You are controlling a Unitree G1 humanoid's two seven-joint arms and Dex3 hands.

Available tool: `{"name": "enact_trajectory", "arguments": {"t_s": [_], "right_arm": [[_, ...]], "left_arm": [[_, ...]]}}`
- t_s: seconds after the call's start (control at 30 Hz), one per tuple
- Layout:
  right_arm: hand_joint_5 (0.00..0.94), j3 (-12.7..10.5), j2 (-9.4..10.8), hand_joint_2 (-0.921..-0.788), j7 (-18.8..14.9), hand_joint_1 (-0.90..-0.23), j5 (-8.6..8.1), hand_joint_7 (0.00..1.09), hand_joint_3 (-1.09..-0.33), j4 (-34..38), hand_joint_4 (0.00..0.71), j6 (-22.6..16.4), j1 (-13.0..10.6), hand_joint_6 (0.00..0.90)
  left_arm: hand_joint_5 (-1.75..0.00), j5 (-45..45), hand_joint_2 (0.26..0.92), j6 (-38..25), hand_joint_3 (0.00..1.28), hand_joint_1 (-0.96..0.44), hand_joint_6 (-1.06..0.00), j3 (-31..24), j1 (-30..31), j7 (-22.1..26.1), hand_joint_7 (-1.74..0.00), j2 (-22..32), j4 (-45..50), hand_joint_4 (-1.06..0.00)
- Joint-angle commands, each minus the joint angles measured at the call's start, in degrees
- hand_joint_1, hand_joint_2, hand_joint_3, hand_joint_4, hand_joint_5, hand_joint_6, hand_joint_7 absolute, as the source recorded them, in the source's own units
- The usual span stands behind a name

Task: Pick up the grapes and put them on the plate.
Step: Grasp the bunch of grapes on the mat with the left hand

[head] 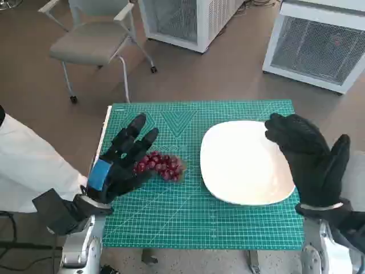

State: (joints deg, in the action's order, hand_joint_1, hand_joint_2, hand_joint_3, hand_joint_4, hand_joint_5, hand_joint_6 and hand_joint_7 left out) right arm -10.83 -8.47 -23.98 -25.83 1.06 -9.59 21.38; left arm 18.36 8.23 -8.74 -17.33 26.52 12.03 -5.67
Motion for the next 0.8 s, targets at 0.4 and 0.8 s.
{"name": "enact_trajectory", "arguments": {"t_s": [0.4,0.8], "right_arm": [[0.752,0.43,0.16,-0.921,0.2,-0.377,0.4,1.0,-0.643,0.66,0.416,0.99,0.03,0.203],[0.751,0.54,0.22,-0.921,-0.09,-0.377,0.55,1.0,-0.644,1.11,0.415,0.36,0.33,0.205]], "left_arm": [[0.0,0.45,0.921,0.24,0.04,-0.38,-0.27,-0.08,0.15,0.48,0.0,0.34,0.65,-0.3],[0.0,0.54,0.921,0.33,0.04,-0.38,-0.27,-0.14,0.03,0.98,0.0,0.28,0.19,-0.3]]}}
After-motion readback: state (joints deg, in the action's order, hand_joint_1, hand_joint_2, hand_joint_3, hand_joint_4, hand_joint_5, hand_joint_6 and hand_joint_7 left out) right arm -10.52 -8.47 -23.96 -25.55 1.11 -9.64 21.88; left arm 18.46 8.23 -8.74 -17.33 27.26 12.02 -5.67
